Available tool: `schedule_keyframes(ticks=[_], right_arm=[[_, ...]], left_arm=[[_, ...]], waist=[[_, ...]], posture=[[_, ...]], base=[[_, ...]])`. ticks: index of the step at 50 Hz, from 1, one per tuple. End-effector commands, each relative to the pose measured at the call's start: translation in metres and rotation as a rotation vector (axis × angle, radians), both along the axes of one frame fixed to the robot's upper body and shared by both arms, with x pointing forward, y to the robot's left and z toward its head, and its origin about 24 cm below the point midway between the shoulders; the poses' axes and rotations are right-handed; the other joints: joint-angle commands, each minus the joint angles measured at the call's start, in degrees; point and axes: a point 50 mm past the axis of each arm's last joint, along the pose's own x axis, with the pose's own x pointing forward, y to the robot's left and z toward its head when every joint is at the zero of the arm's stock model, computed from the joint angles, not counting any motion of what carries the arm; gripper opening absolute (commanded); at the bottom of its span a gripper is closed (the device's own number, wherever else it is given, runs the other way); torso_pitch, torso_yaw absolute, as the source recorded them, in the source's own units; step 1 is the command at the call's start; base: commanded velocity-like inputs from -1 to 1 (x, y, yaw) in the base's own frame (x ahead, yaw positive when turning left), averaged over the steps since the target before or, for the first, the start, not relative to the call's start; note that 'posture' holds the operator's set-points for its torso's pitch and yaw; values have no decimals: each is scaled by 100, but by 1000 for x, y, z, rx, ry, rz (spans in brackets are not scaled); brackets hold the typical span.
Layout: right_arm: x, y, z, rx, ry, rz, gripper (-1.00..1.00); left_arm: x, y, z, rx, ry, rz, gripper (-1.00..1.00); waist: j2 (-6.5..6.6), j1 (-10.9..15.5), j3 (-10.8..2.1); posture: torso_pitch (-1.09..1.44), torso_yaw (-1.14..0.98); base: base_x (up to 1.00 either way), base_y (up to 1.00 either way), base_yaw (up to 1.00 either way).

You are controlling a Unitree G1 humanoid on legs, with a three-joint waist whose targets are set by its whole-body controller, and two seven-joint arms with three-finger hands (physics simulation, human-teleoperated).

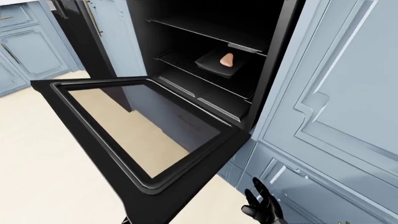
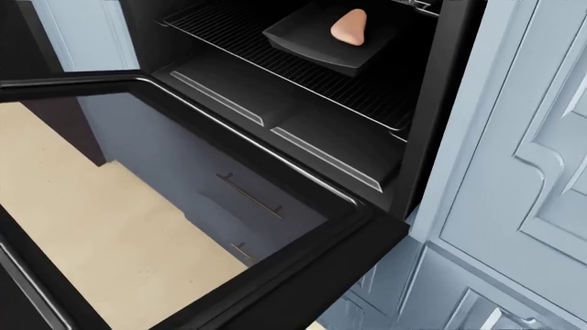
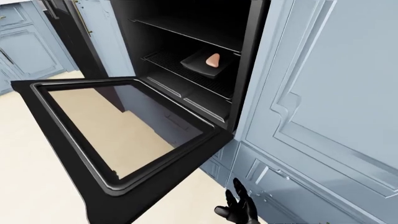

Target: Close the oven door.

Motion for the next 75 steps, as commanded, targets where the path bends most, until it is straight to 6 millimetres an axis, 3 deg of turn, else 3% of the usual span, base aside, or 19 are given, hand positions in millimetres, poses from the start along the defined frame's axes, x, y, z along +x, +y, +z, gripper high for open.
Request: schedule_keyframes(ticks=[1,8,17,33,58,75], right_arm=[[18,-10,13,-43,-95,-11,100],[18,-9,13,-40,-98,-10,100],[19,-8,13,-38,-98,-2,100],[19,-7,13,-36,-98,3,100],[19,-7,13,-35,-98,5,100],[19,-7,13,-35,-97,5,100]], left_arm=[[18,-10,12,-7,-75,-40,100],[42,-39,28,-55,-178,-124,100],[42,-72,28,-44,-210,-248,100],[66,-118,60,-128,-410,-405,100],[75,-155,95,-167,-538,-507,100],[61,-169,146,-188,-616,-557,100]], waist=[[-21,-19,-108],[-79,38,-196],[-139,72,-268],[-241,61,-312],[-304,60,-275],[-326,77,-174]], posture=[[0,0],[0,0],[0,0],[0,0],[0,0],[0,0]], base=[[0,0,0],[0,0,0],[0,0,0],[0,0,0],[0,0,0],[0,0,0]])
